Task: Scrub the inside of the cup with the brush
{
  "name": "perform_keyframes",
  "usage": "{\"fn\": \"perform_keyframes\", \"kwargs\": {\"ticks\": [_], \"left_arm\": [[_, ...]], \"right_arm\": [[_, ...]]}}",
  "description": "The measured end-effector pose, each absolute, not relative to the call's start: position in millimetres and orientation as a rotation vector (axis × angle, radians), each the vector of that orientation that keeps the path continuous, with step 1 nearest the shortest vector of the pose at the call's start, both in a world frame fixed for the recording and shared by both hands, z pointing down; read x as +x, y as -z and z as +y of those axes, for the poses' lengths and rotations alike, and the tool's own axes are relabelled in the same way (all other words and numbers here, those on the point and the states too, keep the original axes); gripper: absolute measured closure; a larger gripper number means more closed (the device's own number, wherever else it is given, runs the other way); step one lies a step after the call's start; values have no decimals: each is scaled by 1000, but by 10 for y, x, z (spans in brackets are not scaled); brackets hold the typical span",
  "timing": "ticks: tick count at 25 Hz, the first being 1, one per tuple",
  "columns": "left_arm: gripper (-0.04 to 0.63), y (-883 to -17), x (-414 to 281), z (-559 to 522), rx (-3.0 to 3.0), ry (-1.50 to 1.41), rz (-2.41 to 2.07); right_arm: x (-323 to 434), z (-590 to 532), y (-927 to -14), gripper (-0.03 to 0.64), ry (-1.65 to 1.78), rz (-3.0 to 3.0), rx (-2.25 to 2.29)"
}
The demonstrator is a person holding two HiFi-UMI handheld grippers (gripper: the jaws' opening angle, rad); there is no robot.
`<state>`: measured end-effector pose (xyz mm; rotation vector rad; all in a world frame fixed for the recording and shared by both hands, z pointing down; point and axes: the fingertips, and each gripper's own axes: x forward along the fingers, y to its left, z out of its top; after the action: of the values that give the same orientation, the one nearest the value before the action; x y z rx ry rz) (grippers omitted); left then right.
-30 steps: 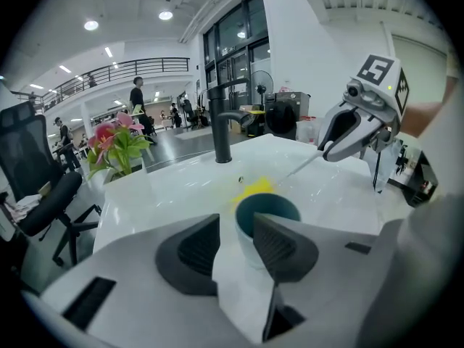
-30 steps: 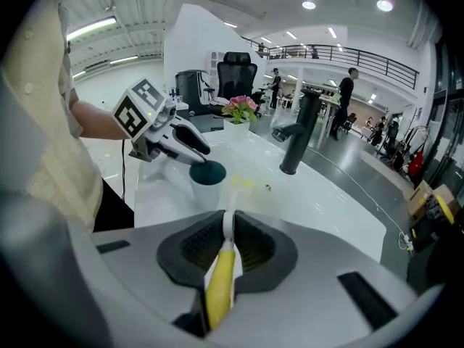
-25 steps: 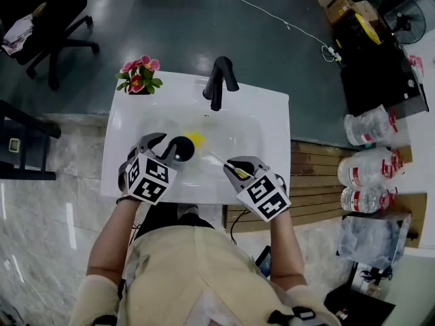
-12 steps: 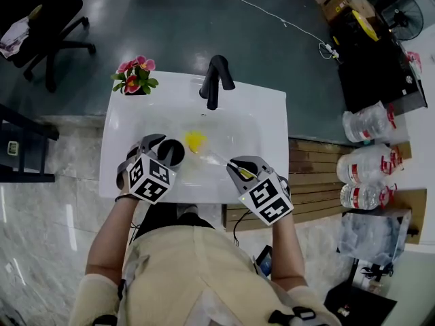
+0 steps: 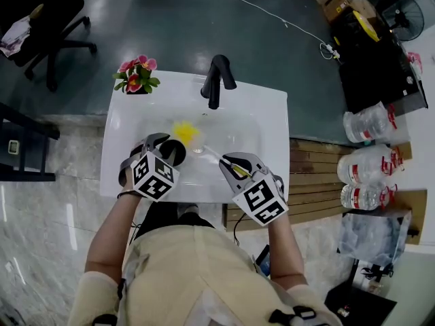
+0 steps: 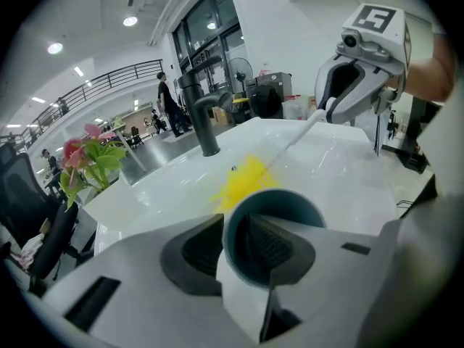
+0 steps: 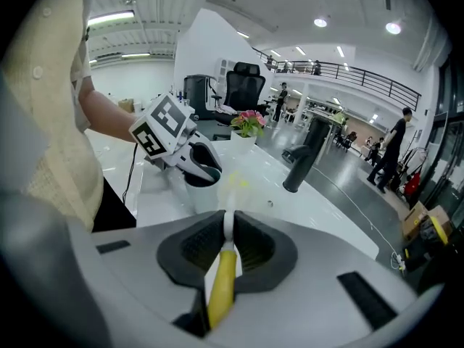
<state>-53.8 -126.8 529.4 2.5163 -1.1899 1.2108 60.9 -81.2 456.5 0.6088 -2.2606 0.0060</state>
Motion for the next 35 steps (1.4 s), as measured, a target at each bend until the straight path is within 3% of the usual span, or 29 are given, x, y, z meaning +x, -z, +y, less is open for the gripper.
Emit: {"fn": "perform_keyframes", "kwargs": {"ticks": [15, 35], "left_arm": [[469, -5334, -448, -1262, 2554, -1283, -1145], [468, -4795, -740, -1244, 2521, -925, -1387]], "right_arm": [[759, -607, -4928, 568, -79, -2126, 575], [957, -706, -4567, 568, -28, -2057, 751]]}}
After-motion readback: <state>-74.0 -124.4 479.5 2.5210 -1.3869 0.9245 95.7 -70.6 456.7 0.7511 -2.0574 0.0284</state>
